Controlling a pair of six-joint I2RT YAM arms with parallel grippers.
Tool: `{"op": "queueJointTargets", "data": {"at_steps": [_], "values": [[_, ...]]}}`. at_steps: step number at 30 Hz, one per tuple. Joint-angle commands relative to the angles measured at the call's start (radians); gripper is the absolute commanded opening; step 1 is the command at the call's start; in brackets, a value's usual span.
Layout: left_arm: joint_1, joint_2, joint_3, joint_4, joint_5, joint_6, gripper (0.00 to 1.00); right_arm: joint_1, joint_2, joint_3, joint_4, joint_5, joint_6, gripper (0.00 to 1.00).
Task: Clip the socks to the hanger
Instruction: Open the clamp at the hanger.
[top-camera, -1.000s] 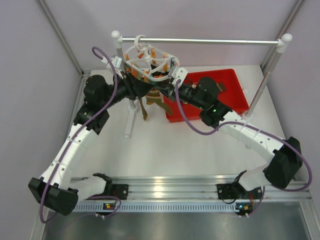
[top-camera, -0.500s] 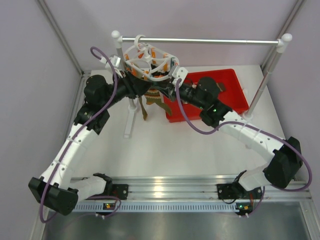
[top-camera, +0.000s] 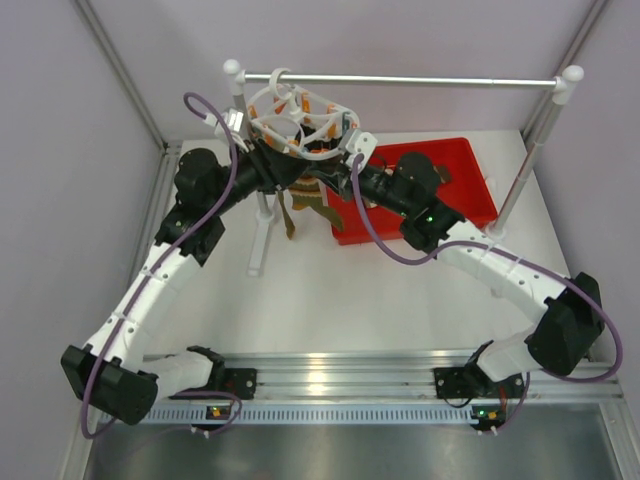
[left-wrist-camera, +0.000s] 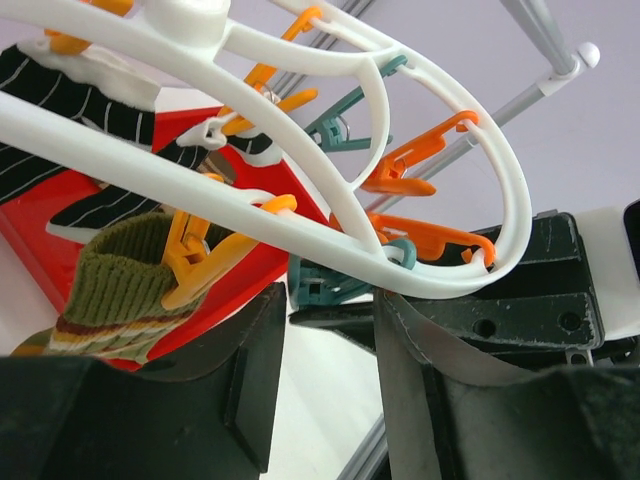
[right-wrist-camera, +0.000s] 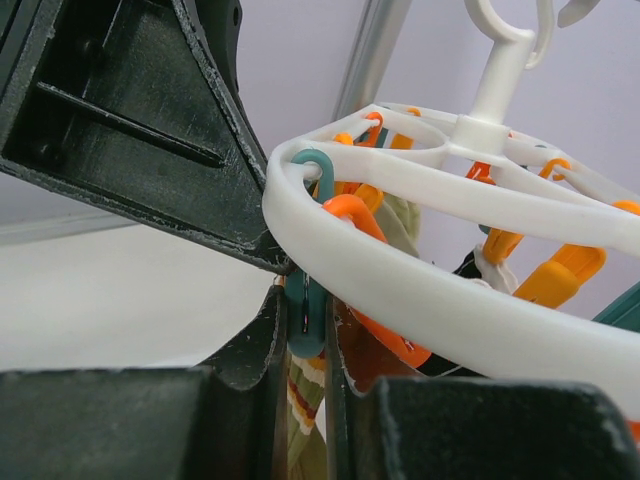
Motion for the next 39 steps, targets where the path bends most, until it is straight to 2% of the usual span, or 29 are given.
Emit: {"op": "queueJointTargets", "data": {"at_steps": [1,12,18,24,27,28,31,32,34,35,39], "values": [[-0.010,0.013,-0.011,0.143,-0.074,-0.018,0.46,0.008,0.006,0.052,0.021,-0.083,0.023,0.00],[-0.031,0.003,-0.037,0.161,-0.192,0.014,0.46,0.008,-0.001,0.047,0.026,-0.111,0.056,0.00],[-0.031,-0.010,-0.068,0.224,-0.243,-0.001,0.46,0.008,0.002,0.046,0.023,-0.123,0.066,0.00],[-0.031,0.001,-0.074,0.242,-0.274,-0.010,0.41,0.008,0.005,0.047,0.023,-0.142,0.080,0.00],[-0.031,0.006,-0.077,0.244,-0.284,-0.021,0.32,0.008,0.008,0.052,0.015,-0.154,0.083,0.00],[-0.031,0.007,-0.077,0.245,-0.283,-0.021,0.25,0.008,0.008,0.054,0.014,-0.157,0.083,0.00],[-0.031,0.010,-0.076,0.233,-0.278,-0.019,0.12,0.008,0.008,0.055,0.000,-0.154,0.082,0.00],[-0.031,0.010,-0.073,0.226,-0.277,-0.021,0.03,0.007,0.008,0.055,-0.005,-0.151,0.080,0.00],[-0.031,0.013,-0.070,0.206,-0.272,-0.023,0.00,0.007,0.003,0.055,-0.020,-0.137,0.080,0.11],[-0.031,0.015,-0.068,0.201,-0.269,-0.026,0.00,0.008,0.000,0.051,-0.024,-0.131,0.079,0.22],[-0.031,0.019,-0.070,0.180,-0.260,-0.029,0.00,0.001,-0.034,0.031,-0.067,-0.097,0.074,0.43]]}}
